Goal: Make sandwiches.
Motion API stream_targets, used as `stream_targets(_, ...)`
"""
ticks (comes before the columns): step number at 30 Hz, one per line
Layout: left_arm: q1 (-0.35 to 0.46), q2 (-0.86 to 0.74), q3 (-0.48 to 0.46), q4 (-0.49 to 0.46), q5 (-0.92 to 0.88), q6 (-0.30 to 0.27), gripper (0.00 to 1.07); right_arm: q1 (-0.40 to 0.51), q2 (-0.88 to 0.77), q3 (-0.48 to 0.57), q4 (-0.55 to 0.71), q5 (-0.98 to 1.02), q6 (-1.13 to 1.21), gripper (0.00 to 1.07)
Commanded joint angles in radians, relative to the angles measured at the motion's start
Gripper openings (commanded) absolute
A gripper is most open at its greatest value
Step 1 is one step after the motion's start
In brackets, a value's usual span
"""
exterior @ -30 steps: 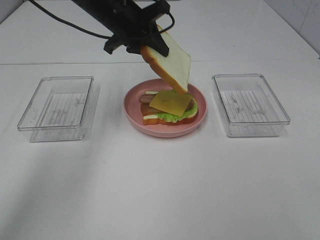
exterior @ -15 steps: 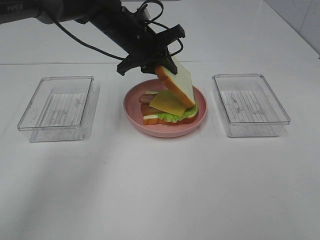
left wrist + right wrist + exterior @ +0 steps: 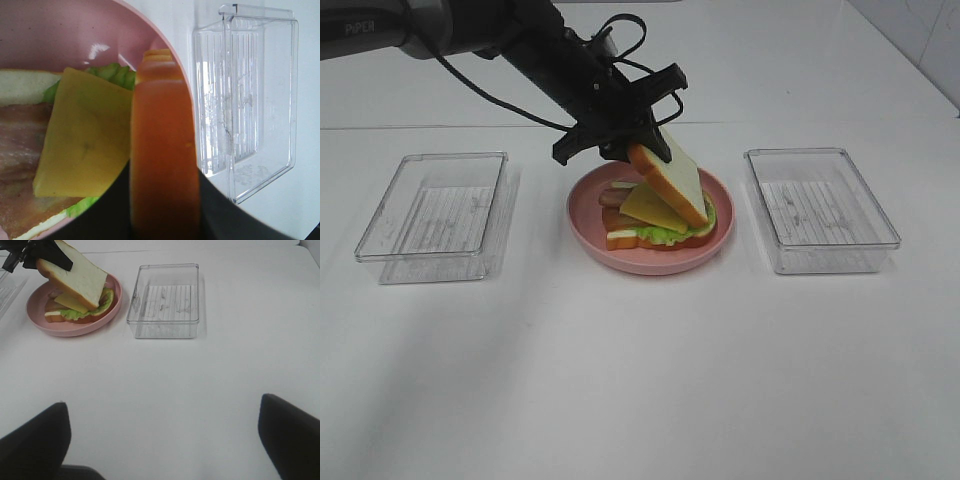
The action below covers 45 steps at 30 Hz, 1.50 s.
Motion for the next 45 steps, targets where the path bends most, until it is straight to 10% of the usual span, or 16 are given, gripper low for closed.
stream_targets(1, -0.004, 0.012, -0.001, -0.007, 0.012, -0.003, 0.00, -0.003, -0.024, 0.001, 0.006, -0.010, -0.010, 0.96)
stream_targets(13, -0.004, 0.036, -0.002, 0.041, 0.065, -0.022, 0.18, -0.003, -0.024, 0.001, 0.006, -0.010, -0.010, 0.96)
stream_targets(16, -0.004, 0.033, -0.002, 0.043, 0.077, -0.022, 0.45, -0.003, -0.024, 0.001, 0.006, -0.010, -0.010, 0.96)
stream_targets(18, -0.003, 0.029, -0.005, 0.053, 0.098, -0.009, 0.85, -0.003, -0.024, 0.001, 0.006, -0.010, -0.010, 0.96)
stream_targets(22, -0.003, 0.029, -0.026, 0.079, 0.144, 0.011, 0.98, -0.003, -0.024, 0.001, 0.006, -0.010, -0.010, 0.96)
stream_targets(32, -0.003, 0.029, -0.227, 0.331, 0.419, -0.011, 0.98, -0.003, -0.024, 0.001, 0.006, -0.010, -0.010, 0.96)
stream_targets(45, 0.010, -0.054, -0.238, 0.573, 0.417, 0.036, 0.98, -0.003, -0.024, 0.001, 0.006, -0.010, -0.010, 0.96)
